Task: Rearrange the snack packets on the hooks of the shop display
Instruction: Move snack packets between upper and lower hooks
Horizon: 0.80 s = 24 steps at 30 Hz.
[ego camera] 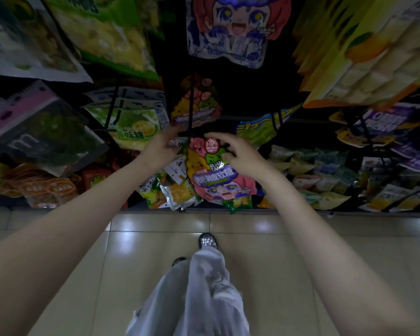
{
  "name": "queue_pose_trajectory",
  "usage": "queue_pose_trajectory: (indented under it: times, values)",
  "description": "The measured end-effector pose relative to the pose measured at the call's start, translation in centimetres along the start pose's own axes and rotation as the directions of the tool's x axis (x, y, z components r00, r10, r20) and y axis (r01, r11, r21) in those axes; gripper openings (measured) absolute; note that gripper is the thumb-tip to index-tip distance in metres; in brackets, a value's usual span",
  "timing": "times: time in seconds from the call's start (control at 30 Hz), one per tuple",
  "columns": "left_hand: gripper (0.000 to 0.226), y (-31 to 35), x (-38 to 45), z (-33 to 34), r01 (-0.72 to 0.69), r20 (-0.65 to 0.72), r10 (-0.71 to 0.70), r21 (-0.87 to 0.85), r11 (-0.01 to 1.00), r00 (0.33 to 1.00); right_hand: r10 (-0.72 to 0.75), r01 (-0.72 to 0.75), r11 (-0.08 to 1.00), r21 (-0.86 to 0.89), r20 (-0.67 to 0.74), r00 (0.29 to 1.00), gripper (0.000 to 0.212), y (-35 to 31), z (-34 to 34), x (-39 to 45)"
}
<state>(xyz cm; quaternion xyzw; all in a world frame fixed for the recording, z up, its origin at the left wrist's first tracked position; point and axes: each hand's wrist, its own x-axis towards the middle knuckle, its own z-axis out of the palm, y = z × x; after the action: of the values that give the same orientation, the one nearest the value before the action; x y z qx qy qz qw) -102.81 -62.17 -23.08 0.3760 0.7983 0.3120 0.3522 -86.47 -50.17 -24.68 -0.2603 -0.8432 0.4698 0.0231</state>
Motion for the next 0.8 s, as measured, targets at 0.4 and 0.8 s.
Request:
queue_pose_trajectory:
  times: [0.4, 0.8]
  values:
    - [0.055, -0.1, -0.2, 0.1, 0.012, 0.011, -0.011, -0.095, 0.995, 1.0, 0.083, -0.055, 0.982, 0.181, -0.147, 0.986, 0.059, 0.1, 1.4, 2.0]
    - [0.051, -1.2, 0.1, -0.3, -0.157, 0.011, 0.158, 0.169, 0.973, 0.987, 0.152, -0.125, 0.978, 0.168, -0.157, 0.976, 0.061, 0.7, 2.1, 2.5]
